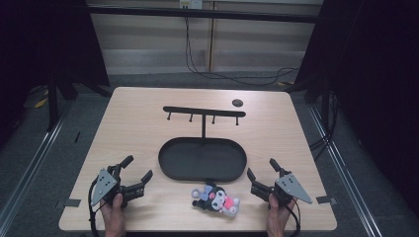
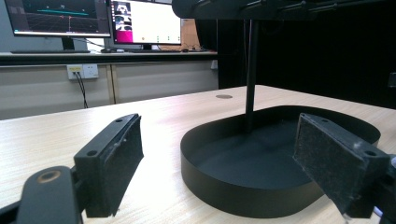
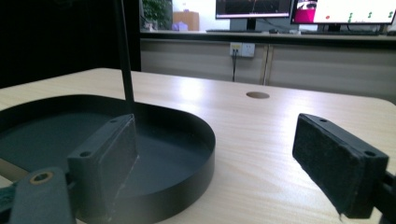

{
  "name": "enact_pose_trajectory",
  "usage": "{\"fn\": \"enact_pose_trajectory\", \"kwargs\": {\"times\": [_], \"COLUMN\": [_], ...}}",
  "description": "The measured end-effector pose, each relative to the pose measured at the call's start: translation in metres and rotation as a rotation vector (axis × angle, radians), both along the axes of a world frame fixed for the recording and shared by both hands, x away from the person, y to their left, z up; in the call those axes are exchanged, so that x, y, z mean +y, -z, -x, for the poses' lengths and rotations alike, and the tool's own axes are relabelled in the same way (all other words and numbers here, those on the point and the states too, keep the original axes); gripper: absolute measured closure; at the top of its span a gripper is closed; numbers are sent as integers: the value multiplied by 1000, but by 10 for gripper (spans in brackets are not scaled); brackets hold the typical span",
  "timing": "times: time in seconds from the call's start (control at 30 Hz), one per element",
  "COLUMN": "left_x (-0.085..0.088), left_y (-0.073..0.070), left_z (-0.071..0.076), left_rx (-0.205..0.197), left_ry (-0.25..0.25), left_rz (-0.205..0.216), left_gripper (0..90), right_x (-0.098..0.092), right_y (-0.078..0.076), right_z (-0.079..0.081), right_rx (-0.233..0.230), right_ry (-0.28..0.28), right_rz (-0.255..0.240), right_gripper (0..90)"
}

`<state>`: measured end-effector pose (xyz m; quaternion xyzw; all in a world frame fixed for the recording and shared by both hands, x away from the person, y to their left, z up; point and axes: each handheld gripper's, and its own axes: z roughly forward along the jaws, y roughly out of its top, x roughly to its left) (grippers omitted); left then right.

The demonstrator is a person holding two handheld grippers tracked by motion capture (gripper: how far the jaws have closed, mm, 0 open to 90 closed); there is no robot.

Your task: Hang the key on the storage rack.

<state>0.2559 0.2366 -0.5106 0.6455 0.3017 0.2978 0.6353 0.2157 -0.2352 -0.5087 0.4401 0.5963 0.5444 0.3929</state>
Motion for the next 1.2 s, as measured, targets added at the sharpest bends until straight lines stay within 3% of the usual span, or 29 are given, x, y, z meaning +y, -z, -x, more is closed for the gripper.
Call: {"fn": "enact_pose_trajectory", "kwargs": {"times": [0.1,0.2,0.6,0.83,0.9,0.93,1.2], "left_x": [0,0,0,0,0,0,0], "left_y": [0,0,0,0,0,0,0], "left_z": [0,0,0,0,0,0,0], "left_rx": [0,0,0,2,2,2,2], "left_ry": [-1,-1,4,5,5,5,7], "left_rz": [3,3,1,1,2,2,0], "left_gripper": [153,154,154,154,154,154,154], "right_x": [0,-3,-2,0,2,6,19], "right_y": [0,0,-1,-4,-5,-8,-19], "right_z": [-1,1,-3,-2,-1,1,4], "right_rx": [14,18,49,128,141,165,197], "right_ry": [17,0,24,-8,-20,-56,-94], "right_rz": [-7,-35,-20,-60,-57,-32,14], "right_gripper": [137,138,138,165,212,295,313]}}
